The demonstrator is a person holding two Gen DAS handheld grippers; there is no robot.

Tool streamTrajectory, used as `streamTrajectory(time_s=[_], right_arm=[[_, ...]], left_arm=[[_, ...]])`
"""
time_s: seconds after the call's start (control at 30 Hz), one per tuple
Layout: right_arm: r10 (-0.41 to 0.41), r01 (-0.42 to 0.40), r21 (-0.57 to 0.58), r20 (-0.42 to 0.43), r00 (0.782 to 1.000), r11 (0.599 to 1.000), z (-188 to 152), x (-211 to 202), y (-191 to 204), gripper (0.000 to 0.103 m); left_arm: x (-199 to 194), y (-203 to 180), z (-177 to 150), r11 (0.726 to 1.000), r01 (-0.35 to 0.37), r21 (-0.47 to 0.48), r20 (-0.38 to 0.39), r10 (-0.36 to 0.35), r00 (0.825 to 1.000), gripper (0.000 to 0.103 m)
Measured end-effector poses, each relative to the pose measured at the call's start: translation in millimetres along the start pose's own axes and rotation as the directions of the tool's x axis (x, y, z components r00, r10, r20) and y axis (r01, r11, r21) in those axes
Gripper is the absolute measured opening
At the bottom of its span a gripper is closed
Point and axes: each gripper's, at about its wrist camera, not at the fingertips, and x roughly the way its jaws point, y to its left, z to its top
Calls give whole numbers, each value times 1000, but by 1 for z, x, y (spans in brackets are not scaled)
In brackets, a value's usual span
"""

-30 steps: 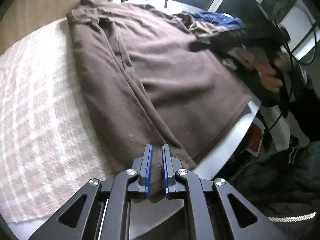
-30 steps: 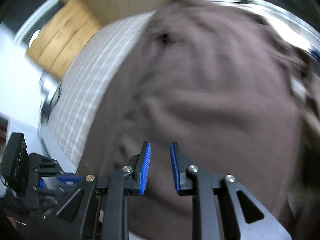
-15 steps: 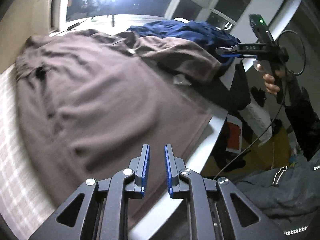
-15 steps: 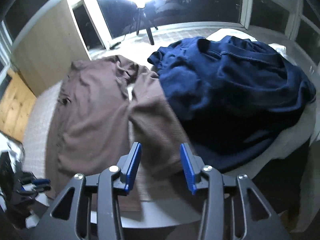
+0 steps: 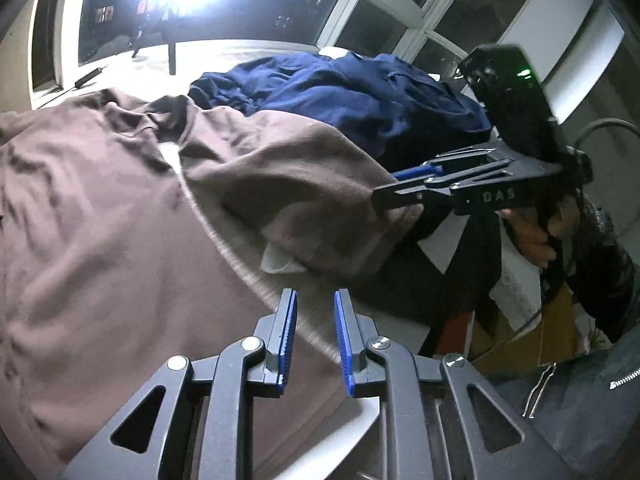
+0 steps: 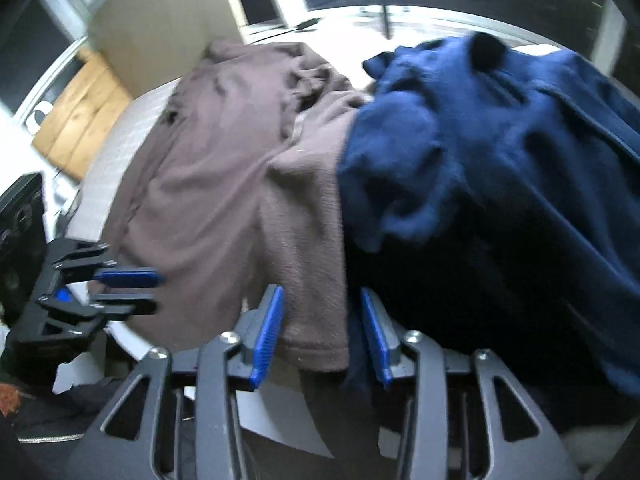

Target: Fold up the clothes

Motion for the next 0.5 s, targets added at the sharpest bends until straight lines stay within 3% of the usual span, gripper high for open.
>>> streamTrajectory(time_s=[0.03,0.1,0.2,0.33,0.5], right_arm=[[7,-7,-24,0,1000,1000,2,-2,2,3],[28,-27,-56,29,999,998,8,-16,4,3],[33,-26,-56,136,990,998,22,-64,-7,3],[-37,32,24,247,968,999,39,-129,-48,3],[-172,138,156,235,957,978,52,-146,-97,3]], left_arm=[[5,-2,3,1000,-6,-3,-4,6,1000,18],[8,0,5,1000,-16,-10,-7,16,1000,18],[9,11,8,998,-32,-52,-4,32,999,18],[16,20,15,997,-27,-69,3,28,1000,18],[31,27,33,997,-27,-66,14,28,1000,18]])
